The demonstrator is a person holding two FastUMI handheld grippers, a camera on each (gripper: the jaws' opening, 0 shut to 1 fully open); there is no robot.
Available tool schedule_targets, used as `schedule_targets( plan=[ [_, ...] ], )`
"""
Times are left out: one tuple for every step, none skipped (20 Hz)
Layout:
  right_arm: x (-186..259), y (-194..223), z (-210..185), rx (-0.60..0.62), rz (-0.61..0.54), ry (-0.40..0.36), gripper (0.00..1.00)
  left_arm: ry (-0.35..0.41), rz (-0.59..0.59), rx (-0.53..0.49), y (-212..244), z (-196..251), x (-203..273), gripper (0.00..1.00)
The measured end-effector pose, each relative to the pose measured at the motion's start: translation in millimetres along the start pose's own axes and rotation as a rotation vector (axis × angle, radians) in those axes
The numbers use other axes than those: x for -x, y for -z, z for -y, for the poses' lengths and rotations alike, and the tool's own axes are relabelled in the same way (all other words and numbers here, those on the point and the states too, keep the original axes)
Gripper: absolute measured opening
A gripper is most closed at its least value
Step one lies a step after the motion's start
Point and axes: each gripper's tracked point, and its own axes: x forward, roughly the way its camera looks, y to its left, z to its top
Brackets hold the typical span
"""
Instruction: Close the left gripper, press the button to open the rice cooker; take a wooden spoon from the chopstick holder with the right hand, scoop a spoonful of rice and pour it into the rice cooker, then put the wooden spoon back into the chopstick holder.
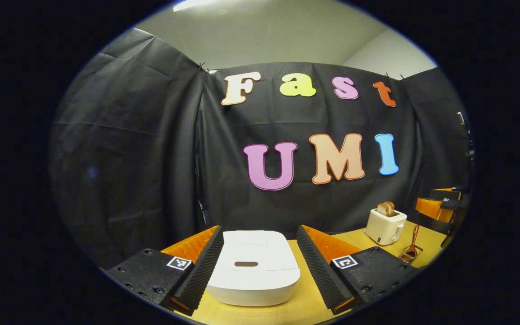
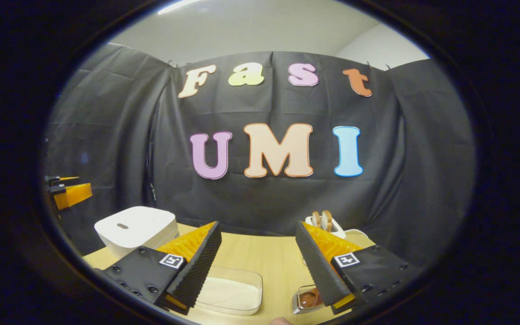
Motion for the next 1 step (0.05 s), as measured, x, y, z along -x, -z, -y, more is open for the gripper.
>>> schedule_targets(
  plan=[
    [2.2,1.4,-2.2,-0.012,0.000,0.001,1.00,-0.001,-0.001,-0.002,-1.2,1.7,4.9,0.97]
  ],
)
